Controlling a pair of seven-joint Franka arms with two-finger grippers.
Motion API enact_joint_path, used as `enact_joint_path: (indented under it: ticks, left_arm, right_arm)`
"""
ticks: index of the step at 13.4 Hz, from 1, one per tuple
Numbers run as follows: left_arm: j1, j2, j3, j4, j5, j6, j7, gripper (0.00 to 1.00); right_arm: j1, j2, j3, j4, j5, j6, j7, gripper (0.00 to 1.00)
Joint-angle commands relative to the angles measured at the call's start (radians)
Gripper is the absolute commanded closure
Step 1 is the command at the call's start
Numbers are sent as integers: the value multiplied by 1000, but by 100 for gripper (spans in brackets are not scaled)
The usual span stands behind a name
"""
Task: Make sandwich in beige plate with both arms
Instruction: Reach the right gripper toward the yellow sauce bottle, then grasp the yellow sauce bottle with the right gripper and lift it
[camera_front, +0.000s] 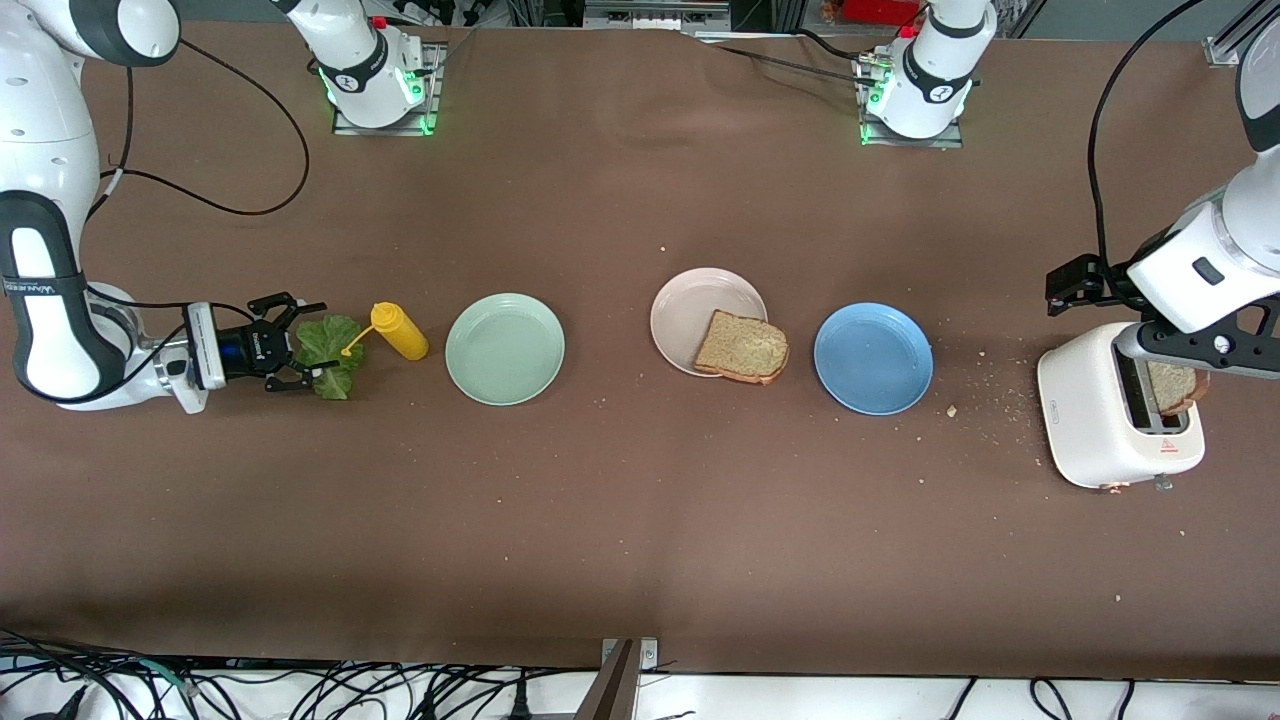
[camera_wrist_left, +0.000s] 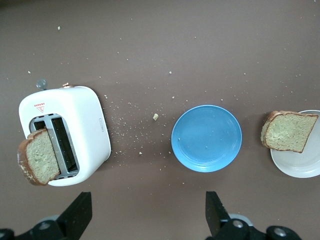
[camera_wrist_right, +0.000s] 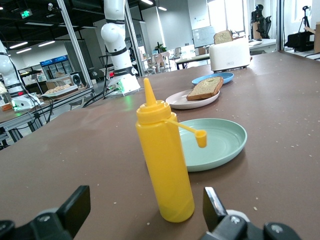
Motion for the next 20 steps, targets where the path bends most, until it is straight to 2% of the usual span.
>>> enact_joint_path:
  ticks: [1,6,14,19,20]
  left_arm:
    - [5,-15,-6,-2,18,-14,-8,0]
    - [3,-14,-6,-2,18,-15,-8,0]
    - [3,-14,-6,-2,18,-15,-8,0]
    - [3,-14,-6,-2,18,-15,-8,0]
    - [3,-14,-6,-2,18,-15,-8,0]
  right_arm:
    - [15,-6,14,-29,37,43,-53,0]
    - [95,7,14,-30,118,89,-44,0]
    - [136,16,14,-89,156,112,-50,0]
    - [138,37,13,-104,150,96,-53,0]
    - [140,36,13,-107,150,98,-47,10]
